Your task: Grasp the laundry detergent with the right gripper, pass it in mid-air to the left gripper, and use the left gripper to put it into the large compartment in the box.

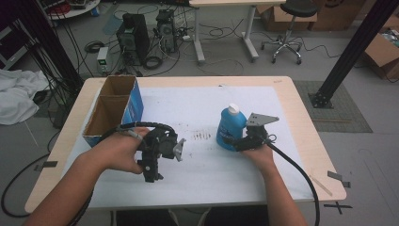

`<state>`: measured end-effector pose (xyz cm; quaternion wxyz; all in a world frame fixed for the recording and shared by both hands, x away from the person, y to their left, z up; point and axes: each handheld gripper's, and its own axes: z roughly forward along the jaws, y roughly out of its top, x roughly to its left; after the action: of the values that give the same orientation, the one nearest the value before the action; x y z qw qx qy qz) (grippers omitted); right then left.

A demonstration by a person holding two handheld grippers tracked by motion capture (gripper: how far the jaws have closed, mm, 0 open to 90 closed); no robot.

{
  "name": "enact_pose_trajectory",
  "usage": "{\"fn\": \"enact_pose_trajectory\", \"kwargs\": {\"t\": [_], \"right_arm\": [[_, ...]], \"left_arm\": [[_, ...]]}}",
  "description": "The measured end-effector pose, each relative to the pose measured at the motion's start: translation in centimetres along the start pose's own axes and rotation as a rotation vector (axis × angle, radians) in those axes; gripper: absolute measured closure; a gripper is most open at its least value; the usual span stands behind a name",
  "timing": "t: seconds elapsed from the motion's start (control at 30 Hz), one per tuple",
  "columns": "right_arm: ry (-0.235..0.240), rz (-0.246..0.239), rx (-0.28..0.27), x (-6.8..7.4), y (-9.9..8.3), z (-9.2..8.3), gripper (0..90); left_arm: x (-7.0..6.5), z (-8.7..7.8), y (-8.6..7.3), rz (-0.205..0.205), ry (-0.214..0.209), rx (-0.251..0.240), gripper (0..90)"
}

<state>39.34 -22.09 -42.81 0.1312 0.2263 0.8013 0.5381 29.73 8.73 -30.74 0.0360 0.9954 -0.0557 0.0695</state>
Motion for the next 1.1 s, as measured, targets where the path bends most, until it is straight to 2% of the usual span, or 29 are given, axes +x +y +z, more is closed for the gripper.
{"fn": "enact_pose_trajectory", "kwargs": {"t": [0.3, 0.5, 0.57, 1.1], "right_arm": [[-0.001, -0.004, -0.002, -0.05, 0.04, -0.14, 15.7], [-0.008, -0.025, -0.002, 0.04, 0.07, -0.19, 24.1], [-0.007, -0.025, -0.004, 0.06, 0.07, -0.17, 24.2], [0.021, -0.033, -0.015, 0.12, 0.21, -0.28, 35.2]], "left_arm": [[0.02, -0.09, 0.13, 0.002, 0.003, 0.0, 0.1], [0.11, 0.02, 0.12, 0.001, 0.004, 0.0, 0.1], [0.12, 0.03, 0.12, 0.001, 0.003, 0.0, 0.1], [0.19, 0.03, 0.32, 0.006, 0.004, -0.002, 0.1]]}}
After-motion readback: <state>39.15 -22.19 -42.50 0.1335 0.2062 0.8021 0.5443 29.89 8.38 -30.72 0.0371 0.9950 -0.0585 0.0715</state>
